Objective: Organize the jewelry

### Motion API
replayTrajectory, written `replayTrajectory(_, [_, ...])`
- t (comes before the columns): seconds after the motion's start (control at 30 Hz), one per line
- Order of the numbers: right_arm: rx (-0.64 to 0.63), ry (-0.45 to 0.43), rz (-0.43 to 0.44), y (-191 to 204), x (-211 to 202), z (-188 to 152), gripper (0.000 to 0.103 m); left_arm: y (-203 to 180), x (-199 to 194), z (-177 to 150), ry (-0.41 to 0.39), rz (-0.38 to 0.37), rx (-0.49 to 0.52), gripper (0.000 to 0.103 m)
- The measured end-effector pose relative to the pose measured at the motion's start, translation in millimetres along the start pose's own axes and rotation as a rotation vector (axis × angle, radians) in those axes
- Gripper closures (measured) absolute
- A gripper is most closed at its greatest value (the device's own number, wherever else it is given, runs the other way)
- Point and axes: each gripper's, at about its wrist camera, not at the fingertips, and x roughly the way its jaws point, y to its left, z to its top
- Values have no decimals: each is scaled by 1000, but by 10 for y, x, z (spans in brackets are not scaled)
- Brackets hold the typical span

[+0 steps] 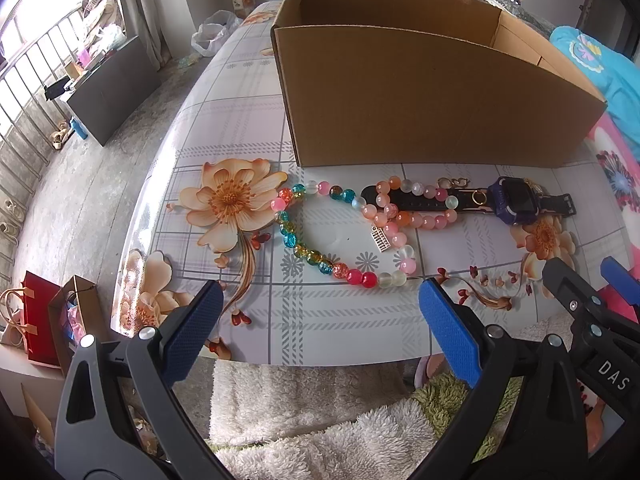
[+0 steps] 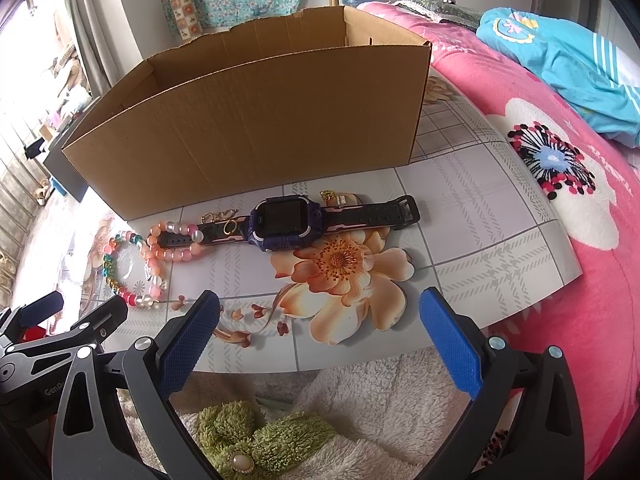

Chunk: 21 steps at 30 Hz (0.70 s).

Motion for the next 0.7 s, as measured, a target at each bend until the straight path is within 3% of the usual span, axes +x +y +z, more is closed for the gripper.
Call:
replayTrajectory(0.47, [12,-5,-1,-1,1,15,6,103,2,71,-20,-3,-26,8])
replayTrajectory(0.7, [36,-20,84,16,2,17,6,355,36,154,-34,-28,-48,8])
